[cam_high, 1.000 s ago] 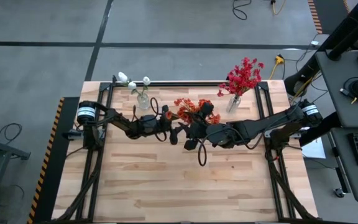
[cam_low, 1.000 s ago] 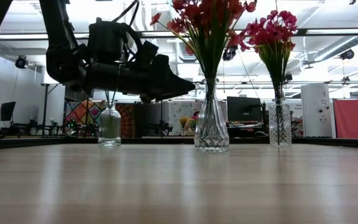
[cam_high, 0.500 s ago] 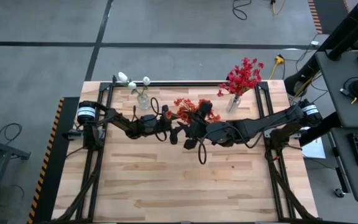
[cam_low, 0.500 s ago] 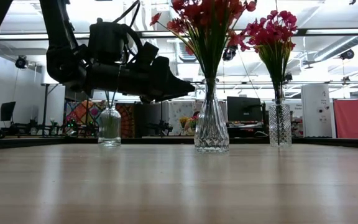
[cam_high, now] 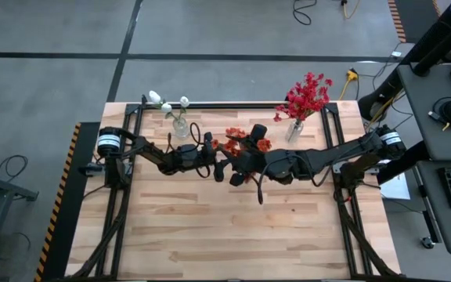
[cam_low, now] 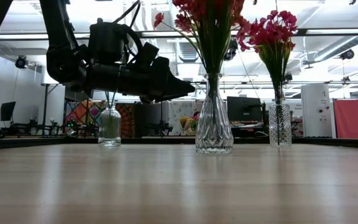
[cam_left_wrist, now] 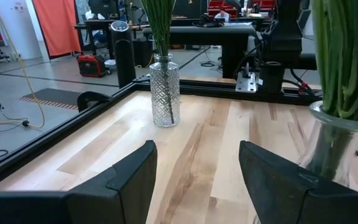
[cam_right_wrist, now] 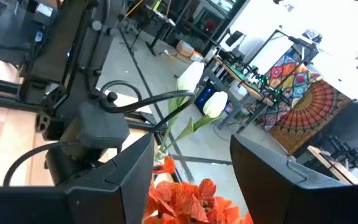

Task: Sort flowers into vase by color
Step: Put the orange flowers into the bottom transparent vase

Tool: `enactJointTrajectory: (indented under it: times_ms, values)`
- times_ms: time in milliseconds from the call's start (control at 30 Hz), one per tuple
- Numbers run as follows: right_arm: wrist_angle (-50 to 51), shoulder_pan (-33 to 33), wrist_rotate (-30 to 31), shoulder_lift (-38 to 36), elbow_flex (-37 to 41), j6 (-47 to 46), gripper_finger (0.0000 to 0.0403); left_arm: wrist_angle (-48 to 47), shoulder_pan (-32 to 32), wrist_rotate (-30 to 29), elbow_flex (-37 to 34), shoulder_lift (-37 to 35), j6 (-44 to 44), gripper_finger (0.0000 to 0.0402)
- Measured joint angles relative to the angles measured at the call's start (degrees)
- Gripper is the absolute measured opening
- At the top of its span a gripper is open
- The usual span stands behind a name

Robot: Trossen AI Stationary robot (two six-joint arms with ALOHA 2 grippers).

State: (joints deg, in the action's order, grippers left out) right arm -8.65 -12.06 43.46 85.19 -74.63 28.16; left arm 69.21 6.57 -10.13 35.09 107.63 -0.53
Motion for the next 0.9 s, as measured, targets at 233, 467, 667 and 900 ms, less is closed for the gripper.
enactJointTrajectory:
  times_ms: [233,467,667,900]
  values:
    - [-1.5,1.6,0.0,0.0,0.0,0.0,0.0206,0.1,-0.1,0.6,0.0,0.0,-1.2,0.0211]
    - [-1.5,1.9,-0.2,0.1,0.0,0.0,0.0206,-0.1,-1.6,3.8,0.0,0.0,-1.7,0.0256]
    - [-1.5,1.9,-2.0,0.1,0.0,-0.3,0.0206,-1.1,-3.1,8.5,0.0,0.1,-1.7,0.033]
    - [-1.5,1.9,-2.1,0.2,0.0,-0.5,0.0206,-1.1,-5.1,9.7,2.1,4.0,-3.7,0.0365]
